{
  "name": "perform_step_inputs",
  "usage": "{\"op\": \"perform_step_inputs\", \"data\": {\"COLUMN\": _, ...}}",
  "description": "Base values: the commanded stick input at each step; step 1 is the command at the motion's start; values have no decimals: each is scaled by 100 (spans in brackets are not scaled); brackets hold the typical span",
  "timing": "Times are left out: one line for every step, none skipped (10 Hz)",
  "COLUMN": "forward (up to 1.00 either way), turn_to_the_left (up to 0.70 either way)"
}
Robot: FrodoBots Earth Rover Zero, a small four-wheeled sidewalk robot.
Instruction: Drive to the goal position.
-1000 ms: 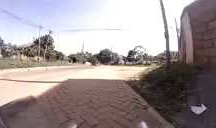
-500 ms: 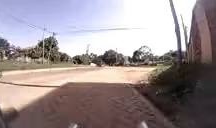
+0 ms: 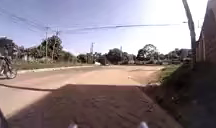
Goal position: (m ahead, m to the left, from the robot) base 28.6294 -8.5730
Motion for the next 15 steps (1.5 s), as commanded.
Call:
{"op": "perform_step_inputs", "data": {"forward": 100, "turn_to_the_left": 0}}
{"op": "perform_step_inputs", "data": {"forward": 100, "turn_to_the_left": 0}}
{"op": "perform_step_inputs", "data": {"forward": 100, "turn_to_the_left": 0}}
{"op": "perform_step_inputs", "data": {"forward": 100, "turn_to_the_left": 0}}
{"op": "perform_step_inputs", "data": {"forward": 100, "turn_to_the_left": 0}}
{"op": "perform_step_inputs", "data": {"forward": 100, "turn_to_the_left": 0}}
{"op": "perform_step_inputs", "data": {"forward": 100, "turn_to_the_left": 0}}
{"op": "perform_step_inputs", "data": {"forward": 100, "turn_to_the_left": 0}}
{"op": "perform_step_inputs", "data": {"forward": 100, "turn_to_the_left": 0}}
{"op": "perform_step_inputs", "data": {"forward": 100, "turn_to_the_left": 0}}
{"op": "perform_step_inputs", "data": {"forward": 100, "turn_to_the_left": 0}}
{"op": "perform_step_inputs", "data": {"forward": 100, "turn_to_the_left": 0}}
{"op": "perform_step_inputs", "data": {"forward": 100, "turn_to_the_left": 0}}
{"op": "perform_step_inputs", "data": {"forward": 100, "turn_to_the_left": 0}}
{"op": "perform_step_inputs", "data": {"forward": 100, "turn_to_the_left": 0}}
